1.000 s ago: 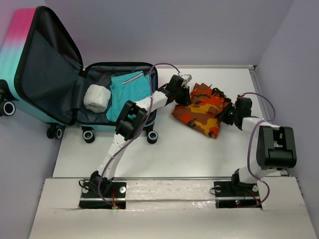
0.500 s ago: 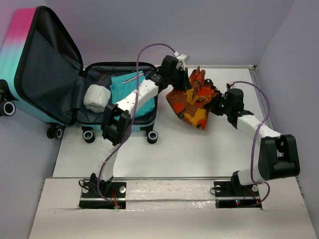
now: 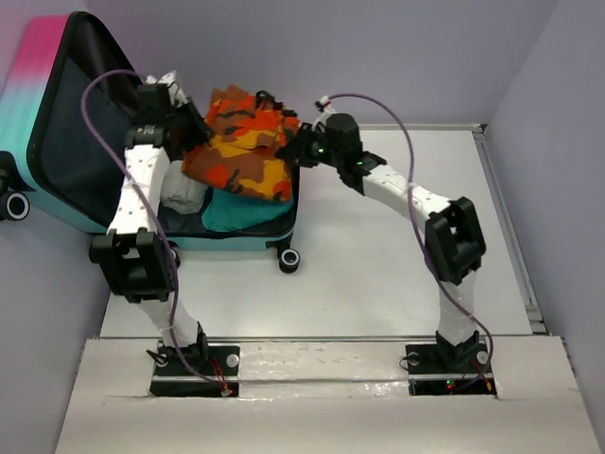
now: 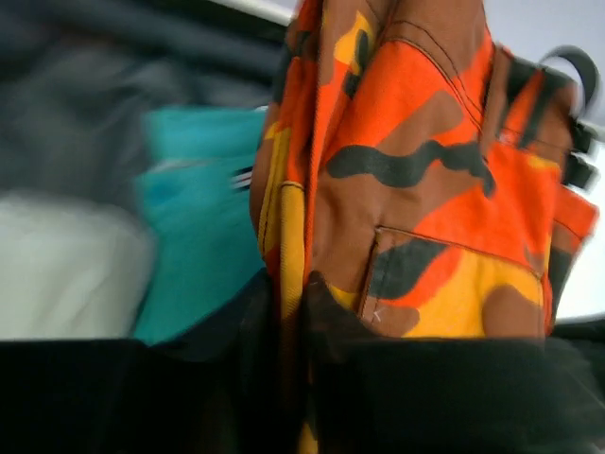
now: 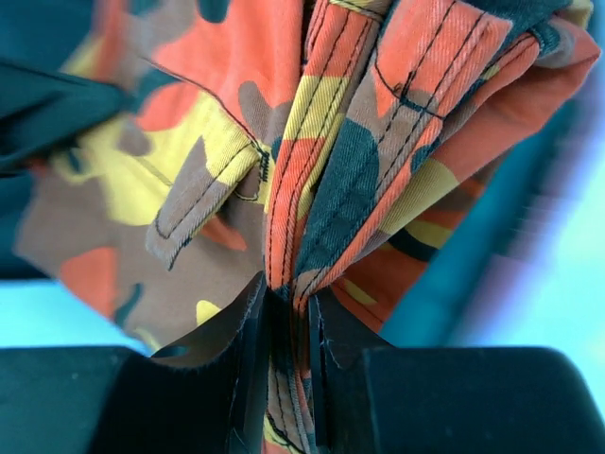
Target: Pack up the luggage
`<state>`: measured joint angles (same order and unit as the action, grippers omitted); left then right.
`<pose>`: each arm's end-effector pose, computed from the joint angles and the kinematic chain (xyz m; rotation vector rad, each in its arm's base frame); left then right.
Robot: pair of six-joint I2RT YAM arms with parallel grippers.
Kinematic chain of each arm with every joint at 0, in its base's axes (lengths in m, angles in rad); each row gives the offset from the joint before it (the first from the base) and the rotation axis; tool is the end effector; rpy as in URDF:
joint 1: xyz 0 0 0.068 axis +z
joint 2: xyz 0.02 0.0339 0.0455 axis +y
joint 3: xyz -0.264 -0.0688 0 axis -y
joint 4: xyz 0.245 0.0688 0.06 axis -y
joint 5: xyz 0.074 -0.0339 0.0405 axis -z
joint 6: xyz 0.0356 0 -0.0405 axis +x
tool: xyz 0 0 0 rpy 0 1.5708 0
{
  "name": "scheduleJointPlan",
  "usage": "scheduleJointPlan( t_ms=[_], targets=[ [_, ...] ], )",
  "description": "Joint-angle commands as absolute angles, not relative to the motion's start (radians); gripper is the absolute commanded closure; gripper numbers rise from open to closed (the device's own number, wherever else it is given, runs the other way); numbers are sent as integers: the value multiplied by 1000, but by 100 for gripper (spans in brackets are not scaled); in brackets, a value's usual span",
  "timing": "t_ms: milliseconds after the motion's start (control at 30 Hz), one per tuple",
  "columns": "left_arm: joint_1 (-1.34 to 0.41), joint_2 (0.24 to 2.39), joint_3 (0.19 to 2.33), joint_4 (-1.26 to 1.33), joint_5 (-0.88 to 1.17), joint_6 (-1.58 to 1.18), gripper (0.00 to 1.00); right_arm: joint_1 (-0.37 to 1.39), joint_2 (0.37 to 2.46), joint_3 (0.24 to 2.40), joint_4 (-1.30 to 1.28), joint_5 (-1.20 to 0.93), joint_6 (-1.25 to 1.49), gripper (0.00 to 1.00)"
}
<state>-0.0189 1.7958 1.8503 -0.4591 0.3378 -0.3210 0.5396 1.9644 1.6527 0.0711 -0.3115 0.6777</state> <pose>0.4189 -0.0197 0.4018 -0.0778 1.9913 -0.5538 0.4042 0.2548 0.3136 -0.1045 1.9510 1.1194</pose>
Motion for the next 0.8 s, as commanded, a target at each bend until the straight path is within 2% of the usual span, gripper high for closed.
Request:
scheduleJointPlan(
  t_ms=[0,33,67,133,167,400,567,667,767],
  targets=[
    [147,1637,1610,-358,96,-330,41,632,2144,1900,-108,-345,631,68],
    [172,1643,1583,-356,84,-327,7,641,2178,1945,-135,-345,626,54],
    [207,1655,1571,-388,71,-316,1,652,2216,1986,-153,-351,623,22],
    [216,1645,1537,-376,52,-308,1,652,2221,1979,-146,-357,620,1],
    [216,1623,1525,-361,51,-308,1,652,2218,1973,-144,-351,617,0],
    [192,1393,1503,-284,139,-364,1,652,2125,1904,-150,-333,531,0],
    [48,1110,1356,-233,83,-370,1,652,1953,1783,-149,-293,454,2],
    [5,881,1198,-215,-81,-376,1,652,1852,1651,-138,-273,414,14],
    [5,646,1062,-251,-279,-385,1,652,1699,1527,-104,-256,391,53]
  ],
)
